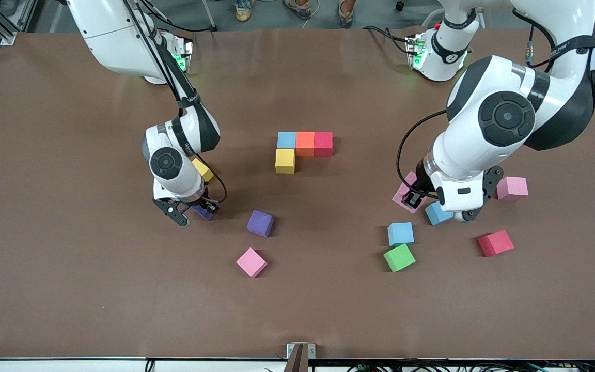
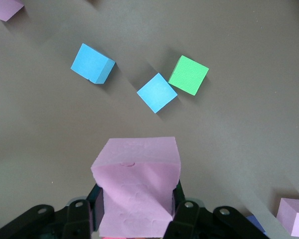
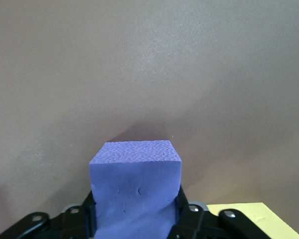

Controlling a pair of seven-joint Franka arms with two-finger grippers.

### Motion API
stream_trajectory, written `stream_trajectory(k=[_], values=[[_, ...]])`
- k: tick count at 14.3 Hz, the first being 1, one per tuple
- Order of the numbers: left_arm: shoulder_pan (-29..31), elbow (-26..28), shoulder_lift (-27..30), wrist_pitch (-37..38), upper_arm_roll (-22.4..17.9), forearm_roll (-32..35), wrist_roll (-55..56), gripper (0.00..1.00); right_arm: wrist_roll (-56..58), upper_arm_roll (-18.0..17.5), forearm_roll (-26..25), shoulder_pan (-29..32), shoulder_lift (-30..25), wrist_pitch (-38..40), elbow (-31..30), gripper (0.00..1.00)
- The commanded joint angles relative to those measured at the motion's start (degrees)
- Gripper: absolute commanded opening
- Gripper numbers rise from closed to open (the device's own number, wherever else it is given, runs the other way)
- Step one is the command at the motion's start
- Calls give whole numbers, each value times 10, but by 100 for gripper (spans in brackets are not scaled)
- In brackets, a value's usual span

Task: Arrange 11 blocks into digit 3
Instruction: 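Carry the purple block below the yellow block with the right gripper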

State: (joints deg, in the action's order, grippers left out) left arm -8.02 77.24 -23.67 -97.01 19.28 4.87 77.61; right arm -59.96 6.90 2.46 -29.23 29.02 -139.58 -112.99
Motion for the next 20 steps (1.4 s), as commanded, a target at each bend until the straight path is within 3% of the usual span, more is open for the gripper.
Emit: stream_trajectory(k=[1,9,14,20], values=[[3,0,6,0,0,-7,-16,2,-2,-2,9,4,-5,1,1,3],[6,0,6,0,0,-6,-22,2,28,-7,9,-9,-5,70,62,0],[7,0,6,0,-5,-6,-55,2,208,-7,9,-47,-6,71,73,0],[9,0,5,0,-6,-6,-57,2,285,-10,10,-110,6,102,130,0]])
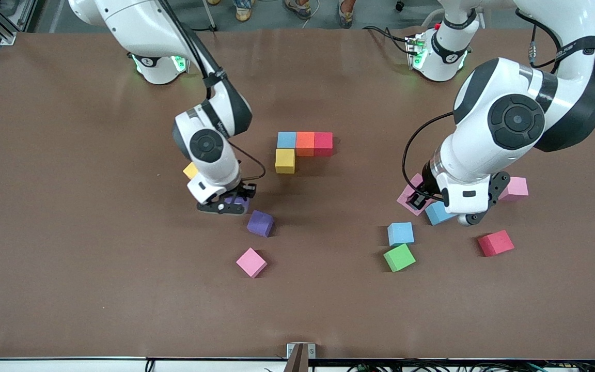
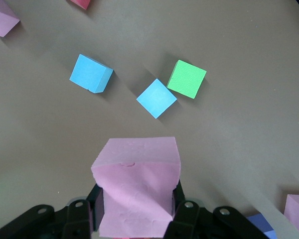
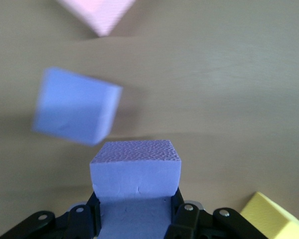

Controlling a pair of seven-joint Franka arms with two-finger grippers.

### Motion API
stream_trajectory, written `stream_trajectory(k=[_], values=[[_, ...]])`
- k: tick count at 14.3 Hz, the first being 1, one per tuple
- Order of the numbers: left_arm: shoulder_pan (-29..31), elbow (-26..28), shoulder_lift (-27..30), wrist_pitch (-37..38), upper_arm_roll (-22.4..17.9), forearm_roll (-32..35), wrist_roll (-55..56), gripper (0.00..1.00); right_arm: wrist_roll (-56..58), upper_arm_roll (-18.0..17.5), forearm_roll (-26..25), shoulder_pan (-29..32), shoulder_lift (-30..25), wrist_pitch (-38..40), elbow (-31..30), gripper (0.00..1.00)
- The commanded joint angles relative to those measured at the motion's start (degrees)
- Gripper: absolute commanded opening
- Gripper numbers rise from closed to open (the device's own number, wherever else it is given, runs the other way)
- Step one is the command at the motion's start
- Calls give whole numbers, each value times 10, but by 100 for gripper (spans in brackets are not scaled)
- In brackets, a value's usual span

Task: Arrange 11 blocks into digit 3
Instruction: 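Carry the purple block below the yellow block with the right gripper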

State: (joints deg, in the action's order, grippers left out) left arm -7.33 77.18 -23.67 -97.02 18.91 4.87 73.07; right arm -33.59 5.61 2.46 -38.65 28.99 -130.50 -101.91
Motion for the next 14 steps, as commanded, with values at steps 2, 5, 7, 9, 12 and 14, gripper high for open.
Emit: stream_trajectory(k=[2,5,7,9,12,14], values=[[3,1,6,0,-2,-4,-13,2,15,2,12,-28,19,14,38,0],[12,1,6,0,-2,-6,-13,2,-35,-1,12,-49,48,16,59,0],[12,1,6,0,-2,-5,-13,2,-48,-6,13,-56,63,10,59,0],[12,1,7,1,-2,-6,-12,2,-51,-13,34,-57,71,4,59,0],[12,1,7,1,-2,-6,-12,2,-52,-15,40,-70,77,-5,65,0],[12,1,7,1,-2,-6,-13,2,-56,-15,46,-74,80,-5,68,0]])
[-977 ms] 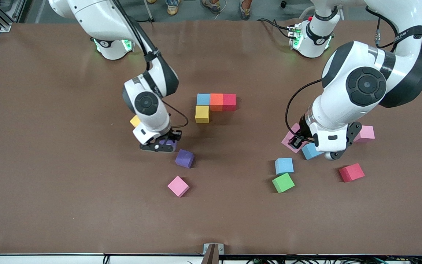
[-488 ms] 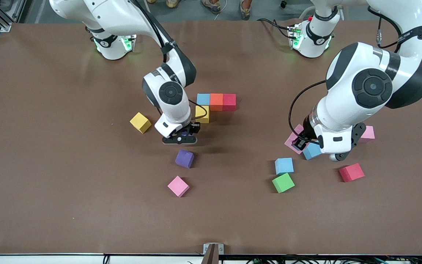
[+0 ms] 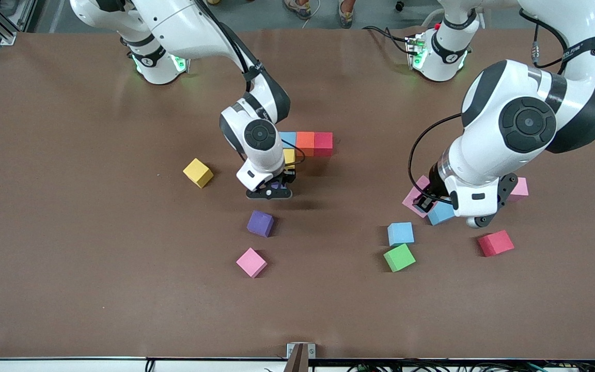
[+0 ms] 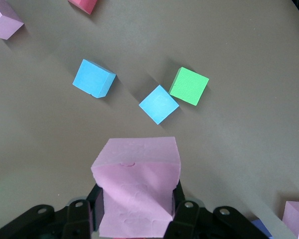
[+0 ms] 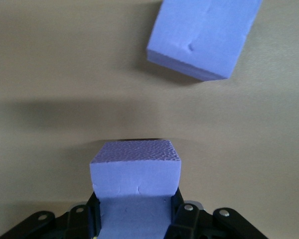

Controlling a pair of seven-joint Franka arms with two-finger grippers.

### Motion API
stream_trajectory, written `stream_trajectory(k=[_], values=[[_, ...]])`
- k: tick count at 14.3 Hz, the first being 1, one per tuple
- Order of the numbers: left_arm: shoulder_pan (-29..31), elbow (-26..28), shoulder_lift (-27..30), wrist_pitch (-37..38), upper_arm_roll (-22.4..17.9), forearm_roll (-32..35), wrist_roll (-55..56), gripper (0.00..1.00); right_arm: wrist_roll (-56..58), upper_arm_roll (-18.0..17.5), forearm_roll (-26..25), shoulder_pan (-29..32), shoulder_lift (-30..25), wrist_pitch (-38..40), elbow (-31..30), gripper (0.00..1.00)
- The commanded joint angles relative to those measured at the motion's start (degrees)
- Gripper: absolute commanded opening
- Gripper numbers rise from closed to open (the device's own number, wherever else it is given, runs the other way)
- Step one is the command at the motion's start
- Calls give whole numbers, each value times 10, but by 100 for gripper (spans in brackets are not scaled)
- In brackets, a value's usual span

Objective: Arrange 11 blocks into digit 3

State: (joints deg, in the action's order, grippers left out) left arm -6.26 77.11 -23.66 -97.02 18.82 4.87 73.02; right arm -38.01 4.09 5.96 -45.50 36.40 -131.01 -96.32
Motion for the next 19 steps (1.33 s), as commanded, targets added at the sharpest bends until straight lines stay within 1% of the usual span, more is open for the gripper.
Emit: stream_trajectory(k=[1,3,12,19], values=[[1,1,7,1,-1,-6,-11,2,-13,0,19,-9,10,-3,14,0],[1,1,7,1,-1,-6,-11,2,-14,0,28,-17,13,-13,16,0],[0,1,7,0,0,-6,-12,2,-23,2,23,-34,26,-18,12,0],[0,1,7,0,0,-6,-11,2,-48,6,20,-34,22,-15,4,0]])
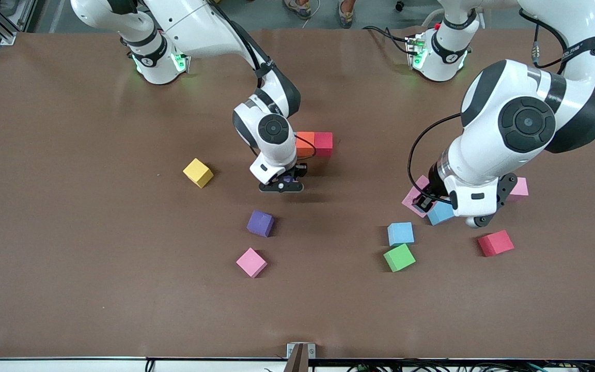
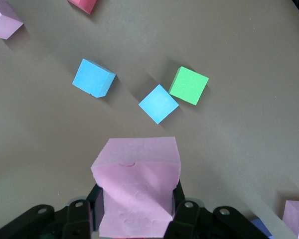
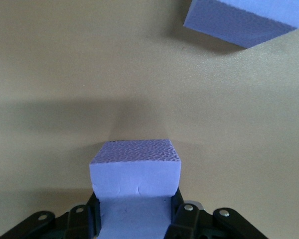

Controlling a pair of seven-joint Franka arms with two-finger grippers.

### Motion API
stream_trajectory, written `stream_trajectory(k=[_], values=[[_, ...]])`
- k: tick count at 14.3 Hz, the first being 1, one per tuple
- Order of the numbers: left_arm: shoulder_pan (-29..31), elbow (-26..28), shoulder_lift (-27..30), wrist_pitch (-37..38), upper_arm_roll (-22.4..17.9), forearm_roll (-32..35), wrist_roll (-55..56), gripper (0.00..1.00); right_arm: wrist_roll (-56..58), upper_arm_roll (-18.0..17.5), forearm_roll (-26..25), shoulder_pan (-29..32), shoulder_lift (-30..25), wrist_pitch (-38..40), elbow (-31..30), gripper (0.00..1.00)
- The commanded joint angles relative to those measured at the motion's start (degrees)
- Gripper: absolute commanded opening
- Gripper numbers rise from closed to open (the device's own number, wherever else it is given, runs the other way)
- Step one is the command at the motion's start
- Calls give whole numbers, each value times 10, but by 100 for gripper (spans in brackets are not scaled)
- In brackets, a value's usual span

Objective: Arrange 11 blocks into digit 3

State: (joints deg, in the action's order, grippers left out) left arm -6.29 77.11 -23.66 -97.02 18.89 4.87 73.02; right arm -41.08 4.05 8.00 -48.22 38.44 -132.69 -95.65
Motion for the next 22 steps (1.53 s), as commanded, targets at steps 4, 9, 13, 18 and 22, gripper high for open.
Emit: stream_trajectory(k=[4,9,13,18,22], values=[[0,1,7,0,0,-6,-12,2,-16,10,-4,-5,-3,2,-7,0],[1,1,7,1,0,-6,-12,2,-16,16,-17,-6,-4,4,-16,0],[1,1,7,1,0,-6,-12,2,-17,16,-17,-8,-8,5,-20,0],[1,1,7,1,0,-6,-12,2,-27,15,-17,-13,-7,6,-20,0],[1,1,7,1,0,-6,-12,2,-30,15,-17,-16,-7,8,-21,1]])
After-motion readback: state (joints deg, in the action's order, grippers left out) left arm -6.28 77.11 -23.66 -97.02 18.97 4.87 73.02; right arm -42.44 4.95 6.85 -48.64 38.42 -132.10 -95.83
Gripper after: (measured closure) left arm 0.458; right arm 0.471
